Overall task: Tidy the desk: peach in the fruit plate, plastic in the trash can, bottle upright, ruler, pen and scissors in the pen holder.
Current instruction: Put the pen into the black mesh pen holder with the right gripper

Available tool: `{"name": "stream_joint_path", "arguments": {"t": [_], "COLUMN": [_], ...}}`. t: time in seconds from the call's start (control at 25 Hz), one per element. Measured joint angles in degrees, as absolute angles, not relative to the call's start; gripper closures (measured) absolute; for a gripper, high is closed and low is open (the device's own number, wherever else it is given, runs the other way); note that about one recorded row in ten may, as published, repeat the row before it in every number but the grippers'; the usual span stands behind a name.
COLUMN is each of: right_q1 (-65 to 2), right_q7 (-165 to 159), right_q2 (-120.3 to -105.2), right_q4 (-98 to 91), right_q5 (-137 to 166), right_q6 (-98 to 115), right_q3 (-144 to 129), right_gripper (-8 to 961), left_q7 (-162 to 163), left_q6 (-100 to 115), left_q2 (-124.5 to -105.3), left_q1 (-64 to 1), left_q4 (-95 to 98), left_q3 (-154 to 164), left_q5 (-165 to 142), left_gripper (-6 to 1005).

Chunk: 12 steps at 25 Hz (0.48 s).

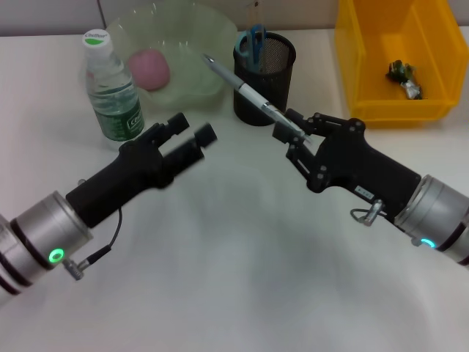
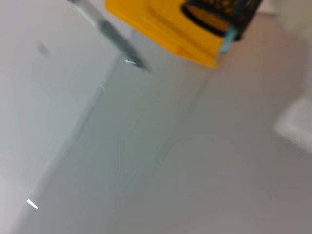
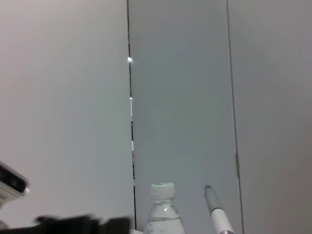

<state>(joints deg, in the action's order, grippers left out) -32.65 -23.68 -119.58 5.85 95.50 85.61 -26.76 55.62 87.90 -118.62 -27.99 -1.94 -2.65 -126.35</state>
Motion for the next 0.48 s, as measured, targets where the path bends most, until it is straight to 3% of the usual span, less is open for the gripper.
{"name": "stream_joint_path", "arguments": {"t": [0.48], "right_q1": [-31.9], "right_q7": [-40.5], "right_q2": [-119.35], "right_q4": [-4.6], "right_q5": [101.5], "right_q6": [86.6], "right_q3": [-28.6], "right_gripper": [749], "left_q7": [30.7], "left_q6": [89.7], "left_q2": [-118.64], "left_q1": [-28.4], "left_q4": [0.6], "left_q3": [-2.7], "left_q5": [-134.9], "left_gripper": [217]}}
